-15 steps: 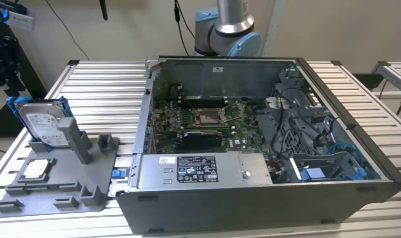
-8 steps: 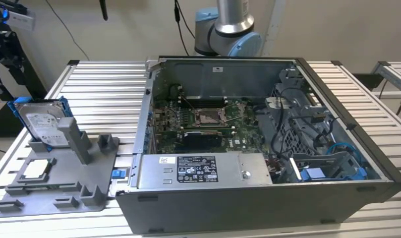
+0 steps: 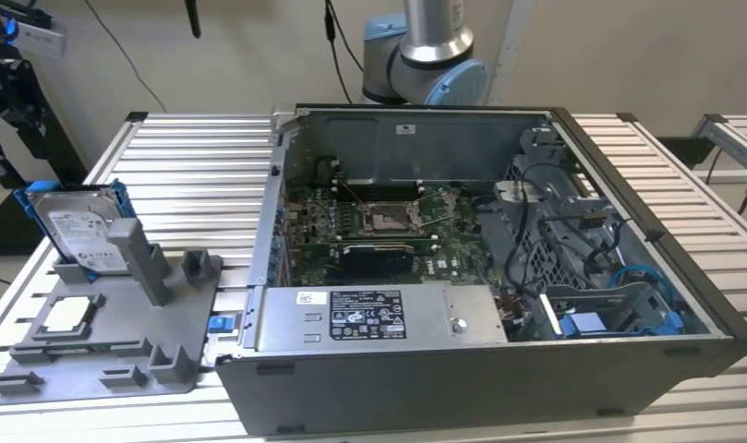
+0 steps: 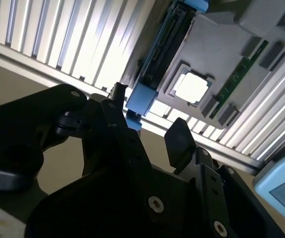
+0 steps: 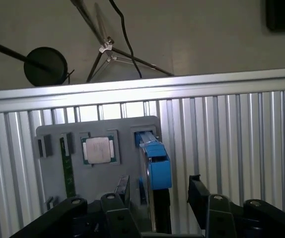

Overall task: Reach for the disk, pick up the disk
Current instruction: 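Pick up the disk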

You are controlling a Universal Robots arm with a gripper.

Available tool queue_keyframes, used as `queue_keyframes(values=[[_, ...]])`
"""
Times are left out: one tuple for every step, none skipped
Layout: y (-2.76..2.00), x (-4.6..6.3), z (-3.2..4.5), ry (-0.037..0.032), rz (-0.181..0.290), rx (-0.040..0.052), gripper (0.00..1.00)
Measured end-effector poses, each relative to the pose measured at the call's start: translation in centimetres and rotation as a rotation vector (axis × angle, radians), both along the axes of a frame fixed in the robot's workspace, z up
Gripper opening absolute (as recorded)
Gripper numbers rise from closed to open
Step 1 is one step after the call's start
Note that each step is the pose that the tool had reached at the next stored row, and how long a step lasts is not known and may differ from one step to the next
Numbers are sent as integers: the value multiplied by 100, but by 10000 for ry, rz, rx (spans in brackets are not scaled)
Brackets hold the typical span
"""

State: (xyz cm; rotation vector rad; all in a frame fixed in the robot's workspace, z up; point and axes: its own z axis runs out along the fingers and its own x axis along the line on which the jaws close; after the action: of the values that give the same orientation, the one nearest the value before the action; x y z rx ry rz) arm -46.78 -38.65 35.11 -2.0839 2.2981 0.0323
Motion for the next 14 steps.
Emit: queue_keyframes(values=[[0, 3, -10, 0, 0, 0, 100], [0, 4, -22, -2, 0, 1, 100], [0, 5, -34, -3, -1, 1, 100], [0, 6, -41, -2, -1, 1, 100], [0, 6, -43, 1, -1, 1, 100], [0, 6, -43, 1, -1, 3, 100], [0, 6, -43, 2, -1, 4, 100], [0, 6, -44, 0, 0, 6, 100], [0, 6, -44, -1, -1, 7, 100], [0, 6, -44, 0, -1, 8, 100], [0, 6, -44, -1, -1, 10, 100], [0, 6, -44, 0, -1, 10, 100], [0, 6, -44, 0, -1, 10, 100], [-1, 6, -47, 1, 0, 10, 100]])
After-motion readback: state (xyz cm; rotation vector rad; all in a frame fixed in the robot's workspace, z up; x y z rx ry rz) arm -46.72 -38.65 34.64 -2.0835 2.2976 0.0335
